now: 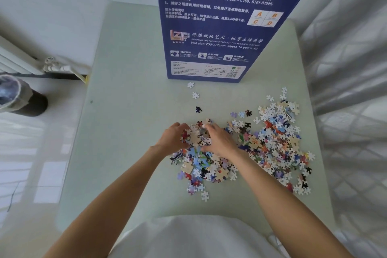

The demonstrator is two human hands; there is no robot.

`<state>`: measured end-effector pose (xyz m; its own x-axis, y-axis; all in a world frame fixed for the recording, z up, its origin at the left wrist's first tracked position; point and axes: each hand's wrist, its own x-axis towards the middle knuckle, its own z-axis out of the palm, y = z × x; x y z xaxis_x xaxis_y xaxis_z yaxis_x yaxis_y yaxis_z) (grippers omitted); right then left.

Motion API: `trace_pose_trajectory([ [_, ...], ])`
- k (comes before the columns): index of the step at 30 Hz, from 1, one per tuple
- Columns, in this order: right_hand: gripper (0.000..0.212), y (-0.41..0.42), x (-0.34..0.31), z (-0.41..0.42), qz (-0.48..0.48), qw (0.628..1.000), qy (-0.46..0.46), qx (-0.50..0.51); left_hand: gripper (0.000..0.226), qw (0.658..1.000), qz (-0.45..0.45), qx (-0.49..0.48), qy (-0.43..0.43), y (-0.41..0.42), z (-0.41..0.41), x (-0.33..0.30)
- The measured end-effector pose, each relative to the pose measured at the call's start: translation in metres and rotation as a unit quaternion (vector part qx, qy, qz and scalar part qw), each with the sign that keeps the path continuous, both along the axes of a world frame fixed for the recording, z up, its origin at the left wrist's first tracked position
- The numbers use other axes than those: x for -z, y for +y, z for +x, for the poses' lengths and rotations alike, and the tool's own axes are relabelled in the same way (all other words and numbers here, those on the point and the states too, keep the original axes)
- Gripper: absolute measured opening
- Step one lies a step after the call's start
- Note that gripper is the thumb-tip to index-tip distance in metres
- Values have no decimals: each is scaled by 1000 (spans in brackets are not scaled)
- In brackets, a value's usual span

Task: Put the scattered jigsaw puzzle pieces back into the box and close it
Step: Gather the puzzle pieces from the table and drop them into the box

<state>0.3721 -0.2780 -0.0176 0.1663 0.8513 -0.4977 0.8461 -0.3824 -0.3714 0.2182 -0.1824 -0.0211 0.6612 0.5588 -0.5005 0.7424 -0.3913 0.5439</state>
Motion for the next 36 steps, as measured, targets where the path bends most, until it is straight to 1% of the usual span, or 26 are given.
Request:
trace_pose_trajectory([
  [2,66,1,-1,-1,10,1000,6,1,60,1000,1,9,7,2,0,-2],
  [5,57,2,-4,-3,26,1000,12,4,58,1000,-8,4,6,4,-3,-3],
  [8,54,2,-8,-2,49,998,3,27,54,1000,-8,-7,2,5,-5,-5],
  [14,44,-4,-22,11,66,996,-19,65,46,999,29,-35,-13,6,-8,-14],
  [16,42,-7,-32,17,77,995,-19,63,41,998,46,-41,-26,8,-8,-21],
  [18,43,-10,-45,23,87,994,1,66,38,996,66,-40,-46,12,-8,-32],
  [22,46,-10,-89,33,116,988,57,90,34,985,111,-33,-131,24,-2,-74],
  [25,52,1,-141,45,161,974,109,114,32,961,168,-41,-214,44,11,-124],
  [26,51,7,-161,51,189,967,127,116,31,949,190,-44,-248,51,16,-146],
  [28,41,21,-200,65,246,951,154,104,31,922,228,-44,-308,67,28,-192],
  [33,33,67,-293,101,364,923,76,97,33,863,314,-52,-392,116,68,-291],
  [34,34,76,-309,106,377,919,65,92,33,850,329,-56,-408,126,77,-306],
  [36,38,95,-332,117,401,911,37,84,33,836,358,-60,-411,142,93,-327],
])
